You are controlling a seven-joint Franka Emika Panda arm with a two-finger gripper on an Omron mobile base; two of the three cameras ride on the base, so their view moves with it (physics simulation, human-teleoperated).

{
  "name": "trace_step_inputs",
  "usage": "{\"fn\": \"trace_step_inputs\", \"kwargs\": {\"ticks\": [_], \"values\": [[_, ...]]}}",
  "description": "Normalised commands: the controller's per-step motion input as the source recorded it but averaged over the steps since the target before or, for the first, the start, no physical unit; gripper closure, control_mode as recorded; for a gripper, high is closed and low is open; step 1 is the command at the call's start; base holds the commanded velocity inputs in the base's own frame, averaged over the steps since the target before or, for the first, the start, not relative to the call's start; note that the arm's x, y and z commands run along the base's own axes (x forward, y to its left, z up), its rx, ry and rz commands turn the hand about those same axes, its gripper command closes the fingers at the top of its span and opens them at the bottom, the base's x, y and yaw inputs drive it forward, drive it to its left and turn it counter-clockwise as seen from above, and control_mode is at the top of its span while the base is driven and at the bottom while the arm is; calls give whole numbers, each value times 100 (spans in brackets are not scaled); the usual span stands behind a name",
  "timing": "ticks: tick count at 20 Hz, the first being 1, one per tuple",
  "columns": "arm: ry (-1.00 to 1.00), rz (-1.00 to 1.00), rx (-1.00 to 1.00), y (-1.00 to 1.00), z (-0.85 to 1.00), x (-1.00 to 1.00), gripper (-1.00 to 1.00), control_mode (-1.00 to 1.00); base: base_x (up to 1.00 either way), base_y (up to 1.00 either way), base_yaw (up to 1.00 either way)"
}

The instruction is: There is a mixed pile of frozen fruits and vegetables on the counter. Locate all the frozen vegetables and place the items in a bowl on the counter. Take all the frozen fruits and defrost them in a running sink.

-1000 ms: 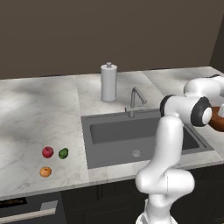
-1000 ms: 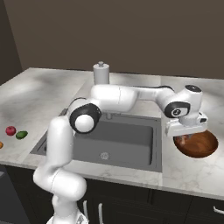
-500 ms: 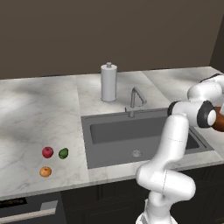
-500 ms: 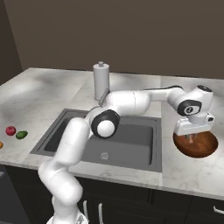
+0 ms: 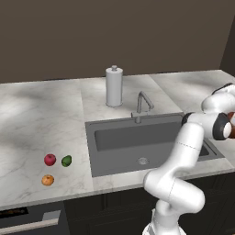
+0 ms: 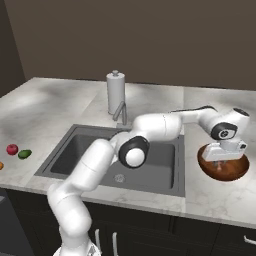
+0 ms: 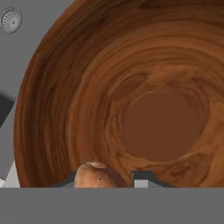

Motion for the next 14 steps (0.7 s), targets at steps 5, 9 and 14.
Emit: {"fn": "trace_step_inputs", "kwargs": {"ticks": [5,9,14], "values": [[1,0,0,10,1,10,-100,-100,0,0,0],[13,-3,-3,1,12,5,-100,-100,0,0,0],[9,-6,0,0,25,-2,-100,-100,0,0,0]]}}
